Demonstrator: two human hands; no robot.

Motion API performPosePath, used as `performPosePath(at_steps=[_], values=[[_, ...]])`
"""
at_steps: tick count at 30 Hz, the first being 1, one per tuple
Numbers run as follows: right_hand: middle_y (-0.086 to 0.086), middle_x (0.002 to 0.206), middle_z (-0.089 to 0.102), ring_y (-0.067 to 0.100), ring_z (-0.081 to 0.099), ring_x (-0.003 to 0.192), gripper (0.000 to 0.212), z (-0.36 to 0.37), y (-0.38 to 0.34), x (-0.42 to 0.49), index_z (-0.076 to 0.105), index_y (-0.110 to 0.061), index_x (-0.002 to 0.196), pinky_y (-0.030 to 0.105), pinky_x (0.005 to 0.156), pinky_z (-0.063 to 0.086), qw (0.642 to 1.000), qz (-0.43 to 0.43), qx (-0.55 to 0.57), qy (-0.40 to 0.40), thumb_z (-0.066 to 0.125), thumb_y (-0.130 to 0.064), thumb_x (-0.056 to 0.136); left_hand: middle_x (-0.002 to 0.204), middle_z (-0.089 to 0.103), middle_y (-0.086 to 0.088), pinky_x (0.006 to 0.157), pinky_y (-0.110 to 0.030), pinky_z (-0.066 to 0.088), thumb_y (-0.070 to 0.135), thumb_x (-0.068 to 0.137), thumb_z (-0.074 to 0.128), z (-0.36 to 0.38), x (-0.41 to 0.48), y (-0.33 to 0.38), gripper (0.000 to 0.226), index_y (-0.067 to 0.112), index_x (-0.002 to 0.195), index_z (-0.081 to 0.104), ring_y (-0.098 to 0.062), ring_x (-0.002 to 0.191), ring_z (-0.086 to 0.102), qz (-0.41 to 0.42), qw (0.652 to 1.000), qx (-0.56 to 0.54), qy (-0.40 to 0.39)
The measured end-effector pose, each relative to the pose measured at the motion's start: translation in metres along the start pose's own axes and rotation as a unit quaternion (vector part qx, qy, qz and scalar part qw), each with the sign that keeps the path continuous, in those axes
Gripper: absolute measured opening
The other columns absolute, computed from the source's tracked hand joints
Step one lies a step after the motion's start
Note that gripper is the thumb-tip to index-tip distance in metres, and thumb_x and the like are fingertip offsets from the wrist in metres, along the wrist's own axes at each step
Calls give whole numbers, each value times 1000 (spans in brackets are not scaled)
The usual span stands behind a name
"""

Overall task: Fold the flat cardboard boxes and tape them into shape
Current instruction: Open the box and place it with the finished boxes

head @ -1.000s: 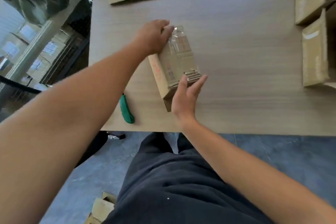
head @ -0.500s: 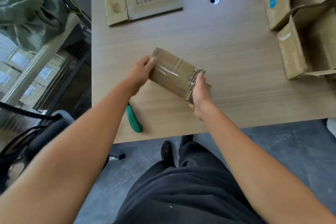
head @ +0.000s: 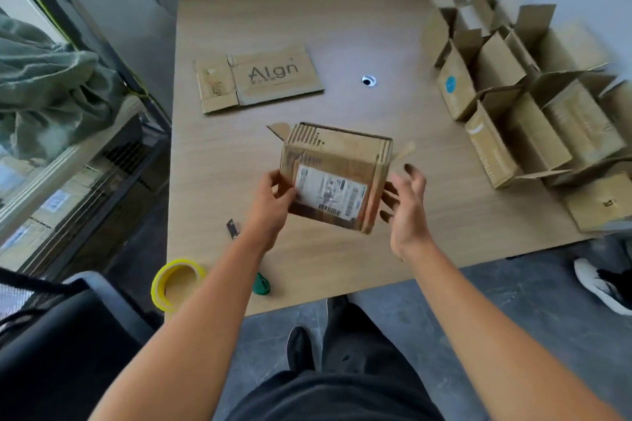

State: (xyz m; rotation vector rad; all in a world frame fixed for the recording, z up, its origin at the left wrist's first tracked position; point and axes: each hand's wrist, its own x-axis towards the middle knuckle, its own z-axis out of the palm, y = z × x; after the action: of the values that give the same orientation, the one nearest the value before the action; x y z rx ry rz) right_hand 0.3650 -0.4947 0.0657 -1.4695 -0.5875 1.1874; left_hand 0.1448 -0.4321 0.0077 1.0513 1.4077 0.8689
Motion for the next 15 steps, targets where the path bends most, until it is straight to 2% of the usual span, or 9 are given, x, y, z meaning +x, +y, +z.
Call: performPosePath(at_steps=[2,5,6,8,9,11,12,14,15], values=[[9,140,53,33,56,125,76,-7,-2,7,28,-35,145,53,95,48,999,40,23,27,58,-62,81,111,63,14,84,-21,49,10,100,59,4,4,-7,23,28,113,54,-9,110,60,34,999,3,29],[-3,150,44,19,47,129,81,-18,6,12,24,-44,150,45,98,43,995,73,-52,46,67,-59,84,106,68,8,83,-25,48,9,90,57,14,7,-16,25,23,110,58,-10,102,61,-21,996,-88,21],[-9,142,52,12,51,124,77,-21,13,12,29,-43,149,38,95,45,992,75,-87,48,72,-52,86,99,68,8,82,-27,46,12,80,56,17,7,-18,26,23,104,59,-8,94,61,-59,989,-134,12],[-13,111,70,6,65,100,54,-24,25,11,51,-33,139,28,77,53,988,86,-120,40,75,-37,90,81,63,9,76,-29,41,20,65,53,24,4,-21,29,22,94,54,-3,76,57,-117,972,-203,9],[-11,101,72,6,69,90,41,-24,29,10,59,-29,130,27,70,55,987,94,-125,35,74,-31,92,81,63,10,76,-31,41,25,64,54,28,2,-21,34,21,98,52,-2,76,57,-131,965,-225,11],[-5,95,72,9,69,84,30,-26,34,5,64,-26,119,30,68,57,986,118,-116,21,74,-32,92,108,63,12,91,-38,47,43,72,64,38,-3,-19,60,26,126,44,-5,103,58,-129,967,-218,24],[-2,97,71,13,68,86,32,-26,35,2,64,-24,119,33,72,58,985,131,-108,13,75,-35,91,123,58,12,99,-43,46,53,73,71,43,-8,-15,79,35,139,31,-9,117,54,-124,971,-200,30],[5,111,68,17,65,97,46,-29,34,-6,60,-19,123,38,85,56,980,123,-154,-2,78,-41,87,135,50,8,105,-50,44,56,69,79,50,-17,-7,107,49,149,7,-17,125,51,-126,978,-162,32],[4,121,63,15,61,105,56,-31,33,-10,55,-18,129,34,90,52,970,86,-226,-3,80,-41,84,133,50,7,105,-52,45,52,70,79,53,-20,-4,110,50,149,3,-18,123,52,-132,979,-151,30]])
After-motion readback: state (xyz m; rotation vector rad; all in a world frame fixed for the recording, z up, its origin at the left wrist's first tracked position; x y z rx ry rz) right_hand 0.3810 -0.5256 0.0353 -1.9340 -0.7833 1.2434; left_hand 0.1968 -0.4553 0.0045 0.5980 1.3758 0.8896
